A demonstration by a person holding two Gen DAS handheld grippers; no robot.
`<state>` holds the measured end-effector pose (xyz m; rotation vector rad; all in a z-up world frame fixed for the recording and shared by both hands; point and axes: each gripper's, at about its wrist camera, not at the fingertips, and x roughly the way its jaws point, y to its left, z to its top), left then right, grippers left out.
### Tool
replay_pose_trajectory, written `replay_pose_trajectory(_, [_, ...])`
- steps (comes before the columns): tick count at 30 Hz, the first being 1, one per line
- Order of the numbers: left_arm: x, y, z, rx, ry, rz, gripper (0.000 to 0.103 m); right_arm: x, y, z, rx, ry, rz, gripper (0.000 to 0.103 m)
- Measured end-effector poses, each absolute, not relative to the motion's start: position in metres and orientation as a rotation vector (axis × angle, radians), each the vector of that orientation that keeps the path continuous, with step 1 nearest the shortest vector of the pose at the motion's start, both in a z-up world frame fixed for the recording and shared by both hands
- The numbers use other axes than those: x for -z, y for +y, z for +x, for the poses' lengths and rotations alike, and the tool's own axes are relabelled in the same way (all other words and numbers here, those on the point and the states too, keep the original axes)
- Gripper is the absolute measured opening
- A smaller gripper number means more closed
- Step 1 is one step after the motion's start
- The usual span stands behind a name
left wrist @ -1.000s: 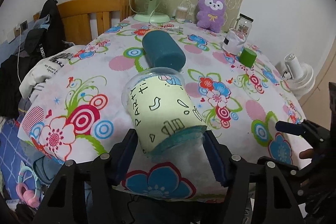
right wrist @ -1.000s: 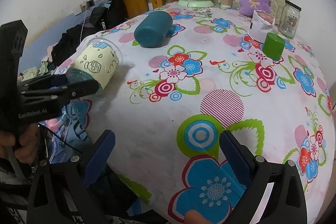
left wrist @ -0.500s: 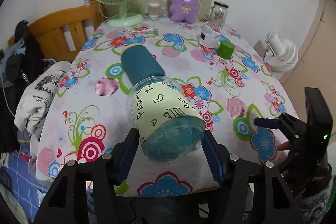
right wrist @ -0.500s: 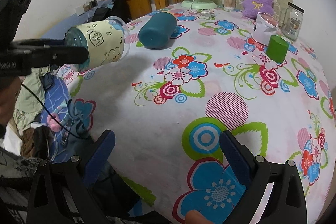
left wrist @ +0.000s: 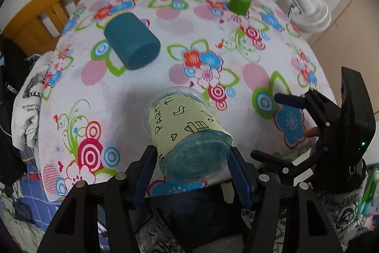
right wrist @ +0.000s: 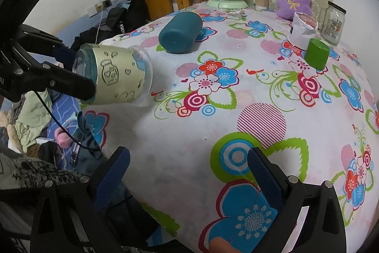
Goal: Flip cup upside down
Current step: 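Rotate the held cup with the left gripper until its rim points down, then lower the cup rim-down onto the cloth and open the left gripper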
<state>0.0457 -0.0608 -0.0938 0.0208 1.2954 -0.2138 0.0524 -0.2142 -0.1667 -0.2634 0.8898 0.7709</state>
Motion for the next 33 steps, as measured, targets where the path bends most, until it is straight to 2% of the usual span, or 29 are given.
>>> replay_pose_trajectory(7, [0.098,-0.070,0.068,0.215,1.335,0.064,0.064,0.168,-0.212,0.054,-0.769,0.892,-0.266,0.100])
replay_pose_trajectory(19, [0.099,-0.082,0.107,0.189,1.300,0.078,0.065,0.160,-0.212,0.069,-0.751,0.870,-0.249,0.100])
replay_pose_trajectory(33, [0.088,-0.087,0.112,0.207,1.231,0.062,0.087,0.158,-0.217,0.077,-0.703,0.868,-0.232,0.100])
